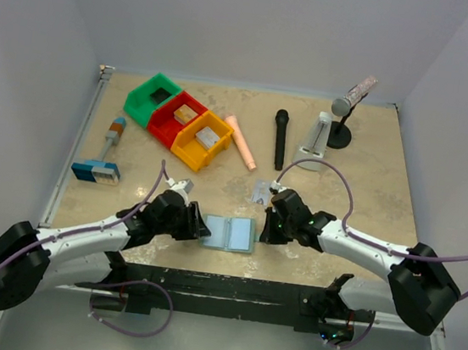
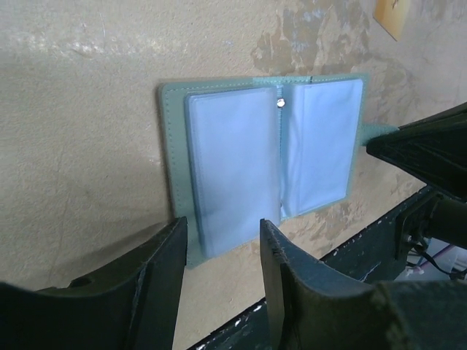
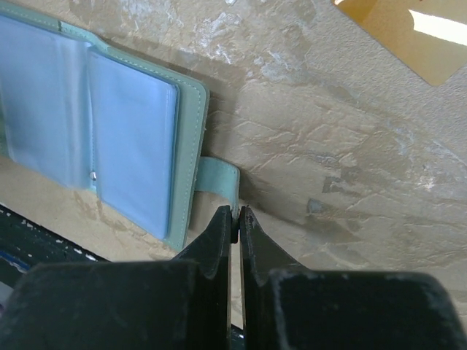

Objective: Take the credit cards out of the card holder
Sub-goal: Remove the credit card from the card holder.

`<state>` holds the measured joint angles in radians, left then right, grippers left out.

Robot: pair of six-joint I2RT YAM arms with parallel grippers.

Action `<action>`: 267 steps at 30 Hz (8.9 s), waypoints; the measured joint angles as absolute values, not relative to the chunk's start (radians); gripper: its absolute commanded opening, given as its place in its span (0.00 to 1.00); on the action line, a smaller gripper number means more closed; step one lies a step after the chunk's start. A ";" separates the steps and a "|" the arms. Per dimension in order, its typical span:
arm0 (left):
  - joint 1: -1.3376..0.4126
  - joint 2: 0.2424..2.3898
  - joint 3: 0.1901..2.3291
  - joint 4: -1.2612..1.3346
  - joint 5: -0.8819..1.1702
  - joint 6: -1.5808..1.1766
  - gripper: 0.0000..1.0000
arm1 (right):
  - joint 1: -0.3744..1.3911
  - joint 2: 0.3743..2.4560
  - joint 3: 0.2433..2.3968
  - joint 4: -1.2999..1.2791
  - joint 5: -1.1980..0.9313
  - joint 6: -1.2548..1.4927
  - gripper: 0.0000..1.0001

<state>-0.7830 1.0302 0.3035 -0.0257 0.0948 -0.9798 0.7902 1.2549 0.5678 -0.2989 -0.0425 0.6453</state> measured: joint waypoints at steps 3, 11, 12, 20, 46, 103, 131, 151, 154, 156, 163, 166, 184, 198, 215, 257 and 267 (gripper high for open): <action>-0.789 0.984 0.316 -0.081 0.040 -0.985 0.49 | 0.799 1.255 0.568 -0.298 -0.043 0.655 0.00; -0.796 0.861 0.316 -0.134 -0.044 -0.986 0.50 | 0.807 1.256 0.567 -0.294 -0.043 0.666 0.00; -0.799 0.879 0.316 -0.126 -0.041 -0.984 0.50 | 0.807 1.256 0.567 -0.294 -0.043 0.667 0.00; -0.848 1.022 0.319 -0.112 -0.030 -0.983 0.50 | 0.812 1.256 0.568 -0.291 -0.043 0.672 0.00; -0.862 0.983 0.324 -0.107 -0.080 -0.972 0.49 | 0.818 1.274 0.568 -0.281 -0.044 0.674 0.00; -0.916 1.196 0.483 0.142 0.178 -0.896 0.48 | 0.831 1.323 0.572 -0.262 -0.055 0.683 0.00; -0.921 1.031 0.513 -0.139 -0.113 -0.882 0.47 | 0.833 1.271 0.551 -0.272 -0.043 0.688 0.00; -0.933 1.214 0.561 -0.091 0.050 -0.787 0.57 | 0.836 1.174 0.532 -0.251 -0.098 0.687 0.00; -0.943 1.254 0.586 -0.091 0.060 -0.773 0.61 | 0.837 1.146 0.532 -0.237 -0.112 0.683 0.00; -0.959 1.274 0.610 -0.100 0.054 -0.762 0.63 | 0.837 1.143 0.532 -0.235 -0.121 0.681 0.00; -1.037 1.344 0.733 -0.178 -0.047 -0.710 0.64 | 0.837 1.143 0.532 -0.233 -0.128 0.680 0.00; -1.049 1.378 0.757 -0.202 -0.080 -0.702 0.63 | 0.838 1.143 0.532 -0.231 -0.133 0.680 0.00; -1.050 1.472 0.784 -0.272 -0.120 -0.700 0.62 | 0.846 1.085 0.532 -0.200 -0.200 0.681 0.00; -1.056 1.454 0.794 -0.275 -0.120 -0.722 0.61 | 0.846 1.085 0.532 -0.194 -0.205 0.681 0.00; -1.063 1.468 0.815 -0.343 -0.192 -0.723 0.56 | 0.850 1.085 0.532 -0.194 -0.205 0.681 0.00; -1.135 1.501 0.884 -0.398 -0.243 -0.722 0.59 | 0.870 1.071 0.561 -0.220 -0.213 0.680 0.00; -1.145 1.502 0.884 -0.390 -0.236 -0.724 0.57 | 0.876 1.071 0.561 -0.220 -0.213 0.680 0.00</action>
